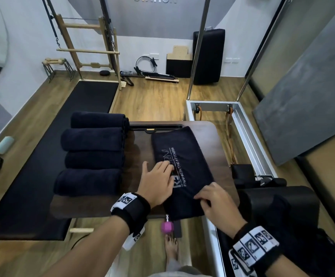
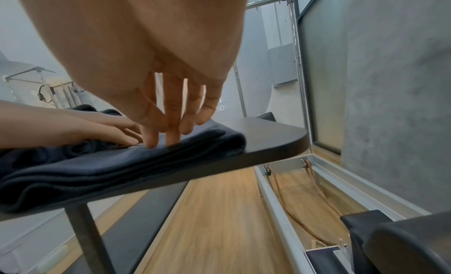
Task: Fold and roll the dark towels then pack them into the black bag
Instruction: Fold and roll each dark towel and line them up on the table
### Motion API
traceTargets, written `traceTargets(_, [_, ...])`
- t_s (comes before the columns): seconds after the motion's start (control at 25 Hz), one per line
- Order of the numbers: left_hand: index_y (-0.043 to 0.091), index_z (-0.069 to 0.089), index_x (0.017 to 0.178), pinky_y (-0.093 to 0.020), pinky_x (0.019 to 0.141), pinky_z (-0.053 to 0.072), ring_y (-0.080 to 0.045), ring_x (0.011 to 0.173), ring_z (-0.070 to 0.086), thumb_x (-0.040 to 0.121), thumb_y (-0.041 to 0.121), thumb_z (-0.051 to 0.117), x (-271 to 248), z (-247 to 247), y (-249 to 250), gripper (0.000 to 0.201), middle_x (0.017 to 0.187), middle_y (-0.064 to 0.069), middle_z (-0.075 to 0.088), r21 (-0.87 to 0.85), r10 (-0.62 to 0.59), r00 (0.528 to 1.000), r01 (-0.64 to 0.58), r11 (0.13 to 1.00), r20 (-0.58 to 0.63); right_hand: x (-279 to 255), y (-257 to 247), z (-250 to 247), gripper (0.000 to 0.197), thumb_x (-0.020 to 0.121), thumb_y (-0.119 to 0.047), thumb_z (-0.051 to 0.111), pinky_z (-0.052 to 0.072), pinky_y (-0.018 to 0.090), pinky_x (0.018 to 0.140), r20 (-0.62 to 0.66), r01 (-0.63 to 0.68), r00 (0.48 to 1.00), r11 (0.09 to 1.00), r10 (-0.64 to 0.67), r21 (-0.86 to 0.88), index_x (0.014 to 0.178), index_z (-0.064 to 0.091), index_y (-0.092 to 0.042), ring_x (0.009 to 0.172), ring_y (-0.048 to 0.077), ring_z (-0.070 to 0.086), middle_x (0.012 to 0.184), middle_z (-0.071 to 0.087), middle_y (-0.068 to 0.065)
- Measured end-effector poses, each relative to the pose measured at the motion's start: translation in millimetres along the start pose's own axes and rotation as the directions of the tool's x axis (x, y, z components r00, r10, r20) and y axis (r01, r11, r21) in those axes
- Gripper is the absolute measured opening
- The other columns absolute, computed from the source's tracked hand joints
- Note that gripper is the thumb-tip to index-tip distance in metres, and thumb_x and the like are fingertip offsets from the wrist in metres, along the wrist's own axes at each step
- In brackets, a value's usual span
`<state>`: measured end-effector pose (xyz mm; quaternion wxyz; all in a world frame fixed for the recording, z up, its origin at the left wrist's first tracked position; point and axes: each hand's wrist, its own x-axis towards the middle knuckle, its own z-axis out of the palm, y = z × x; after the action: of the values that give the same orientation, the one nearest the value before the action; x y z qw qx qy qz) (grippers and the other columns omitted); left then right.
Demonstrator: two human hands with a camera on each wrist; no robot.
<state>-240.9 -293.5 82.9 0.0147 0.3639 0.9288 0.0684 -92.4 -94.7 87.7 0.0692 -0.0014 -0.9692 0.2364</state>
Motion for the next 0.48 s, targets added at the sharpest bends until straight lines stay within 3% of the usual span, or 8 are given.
traceTargets(0.08, [0.024,0.039,0.161,-0.063,0.123,0.015,-0.011,0.159,0.023,0.109,0.041,0.031,-15.4,8.8,-0.2,0.055,0.170,0.009,0.032,-0.036,-0.006,0.999,0.007,0.999,0.036,-10.2,-10.3,10.4,0.026,0.088,-0.009,0.067,0.052,0.028,0.086,0.018,0.046,0.999,0.998,-0.047,0.044,0.106,0.079,-0.023,0.098,0.008,0.057,0.101,0.067,-0.016])
traceTargets(0.16, [0.022,0.033,0.165,-0.065,0.125,0.012,-0.012,0.162,0.011,0.111,0.046,0.025,-39.4,18.7,4.4,0.060,0.174,0.006,0.022,-0.075,0.032,0.999,-0.031,0.997,0.013,-21.5,-13.8,17.0,0.027,0.091,-0.010,0.069,0.050,0.023,0.089,-0.007,0.057,0.998,0.995,-0.057,0.081,0.114,0.076,-0.023,0.102,0.005,0.055,0.108,0.060,-0.017])
traceTargets(0.24, [0.020,0.044,0.158,-0.063,0.125,0.016,-0.014,0.162,0.017,0.111,0.055,0.026,-65.7,27.2,10.3,0.061,0.172,0.001,0.029,-0.115,0.104,0.994,-0.109,0.987,-0.043,-32.0,-16.8,22.4,0.031,0.090,-0.007,0.071,0.048,0.021,0.093,-0.055,0.074,0.996,0.992,-0.069,0.101,0.117,0.075,-0.021,0.106,0.005,0.056,0.114,0.059,-0.015])
traceTargets(0.36, [0.025,0.055,0.141,-0.052,0.124,0.023,-0.013,0.153,0.034,0.103,0.068,0.046,-96.2,34.4,14.6,0.058,0.157,0.005,0.043,-0.140,0.227,0.970,-0.237,0.961,-0.085,-40.0,-26.6,27.9,0.031,0.090,-0.009,0.073,0.048,0.023,0.099,-0.099,0.086,0.993,0.985,-0.071,0.153,0.119,0.075,-0.018,0.113,0.009,0.059,0.119,0.064,-0.009])
traceTargets(0.4, [0.026,0.057,0.136,-0.048,0.122,0.026,-0.013,0.148,0.040,0.100,0.064,0.056,-102.0,35.2,14.9,0.052,0.152,0.006,0.047,-0.139,0.247,0.963,-0.261,0.955,-0.106,-41.5,-30.0,28.8,0.030,0.091,-0.012,0.074,0.047,0.022,0.101,-0.099,0.093,0.992,0.982,-0.078,0.163,0.120,0.075,-0.018,0.114,0.010,0.059,0.121,0.064,-0.009])
traceTargets(0.48, [0.026,0.061,0.123,-0.042,0.115,0.033,-0.014,0.136,0.051,0.090,0.037,0.075,-106.8,33.3,12.7,0.036,0.139,0.007,0.055,-0.131,0.250,0.954,-0.272,0.953,-0.164,-43.5,-34.6,28.9,0.034,0.090,-0.020,0.076,0.043,0.019,0.104,-0.073,0.098,0.993,0.982,-0.088,0.161,0.124,0.073,-0.019,0.118,0.011,0.056,0.125,0.062,-0.007])
